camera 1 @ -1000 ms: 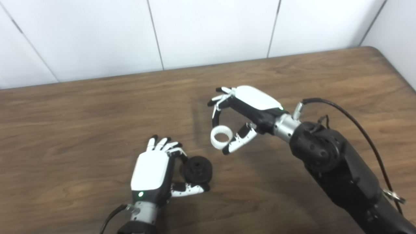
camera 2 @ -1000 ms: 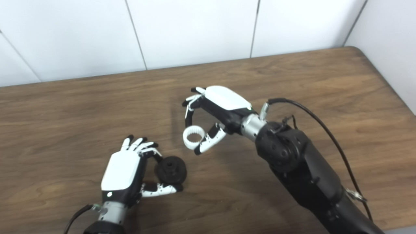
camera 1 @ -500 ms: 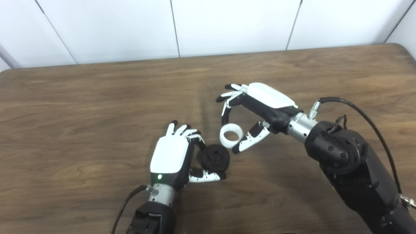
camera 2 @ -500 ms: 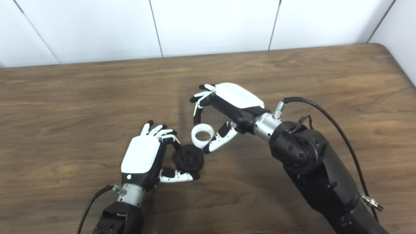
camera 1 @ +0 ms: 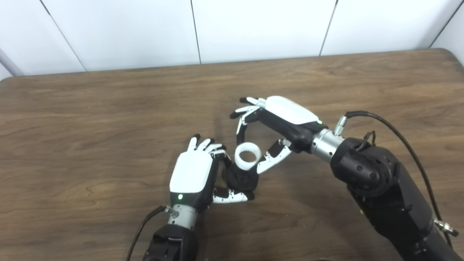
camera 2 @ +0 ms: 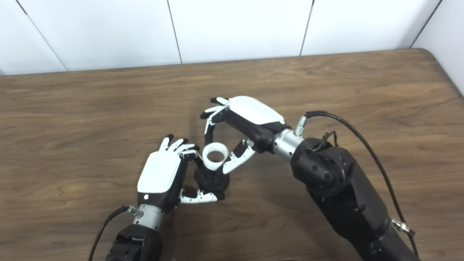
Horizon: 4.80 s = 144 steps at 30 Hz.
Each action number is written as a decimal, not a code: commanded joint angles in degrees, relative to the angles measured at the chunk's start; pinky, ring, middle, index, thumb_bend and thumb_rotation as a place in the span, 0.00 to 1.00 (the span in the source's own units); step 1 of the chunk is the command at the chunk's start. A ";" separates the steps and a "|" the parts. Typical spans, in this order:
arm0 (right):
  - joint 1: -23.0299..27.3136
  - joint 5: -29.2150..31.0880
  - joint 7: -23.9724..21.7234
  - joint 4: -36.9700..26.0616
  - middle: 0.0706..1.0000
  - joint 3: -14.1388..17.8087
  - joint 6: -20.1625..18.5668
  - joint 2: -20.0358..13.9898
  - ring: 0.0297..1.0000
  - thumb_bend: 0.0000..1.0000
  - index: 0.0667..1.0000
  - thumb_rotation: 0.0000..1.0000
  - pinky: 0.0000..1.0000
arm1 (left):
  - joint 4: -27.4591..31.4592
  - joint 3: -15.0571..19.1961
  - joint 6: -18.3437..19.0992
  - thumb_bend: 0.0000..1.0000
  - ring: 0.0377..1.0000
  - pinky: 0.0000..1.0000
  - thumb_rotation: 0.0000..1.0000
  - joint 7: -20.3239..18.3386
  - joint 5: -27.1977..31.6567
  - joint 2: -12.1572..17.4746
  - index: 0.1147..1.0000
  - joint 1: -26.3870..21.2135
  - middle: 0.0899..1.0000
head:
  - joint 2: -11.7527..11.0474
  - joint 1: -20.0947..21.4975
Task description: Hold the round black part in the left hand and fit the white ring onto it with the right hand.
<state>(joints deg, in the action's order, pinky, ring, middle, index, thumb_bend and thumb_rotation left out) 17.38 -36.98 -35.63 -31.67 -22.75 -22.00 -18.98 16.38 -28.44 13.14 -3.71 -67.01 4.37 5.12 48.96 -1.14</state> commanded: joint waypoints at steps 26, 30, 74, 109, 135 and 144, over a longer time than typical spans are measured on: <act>0.09 -1.37 -0.50 -0.34 0.84 0.30 2.13 -1.58 1.00 0.52 0.45 0.13 1.00 | 0.13 -0.74 -0.11 0.52 0.89 1.00 0.05 -3.86 -0.52 -0.22 0.42 0.28 0.75 | 1.01 1.41; -0.41 -1.28 -0.16 -0.01 0.84 0.27 2.51 -1.38 1.00 0.52 0.45 0.13 1.00 | -0.26 -0.79 -0.58 0.52 0.88 1.00 0.05 -2.90 -0.82 -0.04 0.42 0.20 0.75 | 1.08 1.53; -2.53 -2.70 0.50 1.70 0.84 0.34 4.70 0.59 1.00 0.52 0.45 0.13 1.00 | 0.92 -0.83 -0.19 0.52 0.89 1.00 0.06 -4.01 -1.32 -0.47 0.42 0.55 0.76 | 1.79 1.16; -0.39 -3.43 -0.66 3.82 0.84 0.06 4.39 1.44 1.00 0.52 0.45 0.13 1.00 | 1.41 -0.63 -0.24 0.52 0.89 1.00 0.06 -5.27 -1.75 -1.26 0.42 0.56 0.76 | 1.93 1.25; -1.30 -4.25 -1.11 3.40 0.83 -0.10 4.74 1.22 0.99 0.52 0.45 0.14 1.00 | 1.56 -0.78 -0.27 0.52 0.88 1.00 0.06 -5.17 -2.40 -1.44 0.42 0.66 0.76 | 2.39 1.09; -1.88 -4.28 -1.19 3.73 0.83 -0.29 4.97 1.14 0.99 0.52 0.45 0.13 1.00 | 1.83 -0.71 -0.22 0.52 0.88 1.00 0.06 -5.48 -2.39 -1.60 0.42 0.82 0.76 | 2.39 1.29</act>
<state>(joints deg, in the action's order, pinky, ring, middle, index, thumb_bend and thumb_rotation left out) 14.36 -41.15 -37.49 -27.53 -23.23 -18.06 -17.78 17.99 -28.37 13.24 -7.80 -69.23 3.14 5.29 51.33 0.09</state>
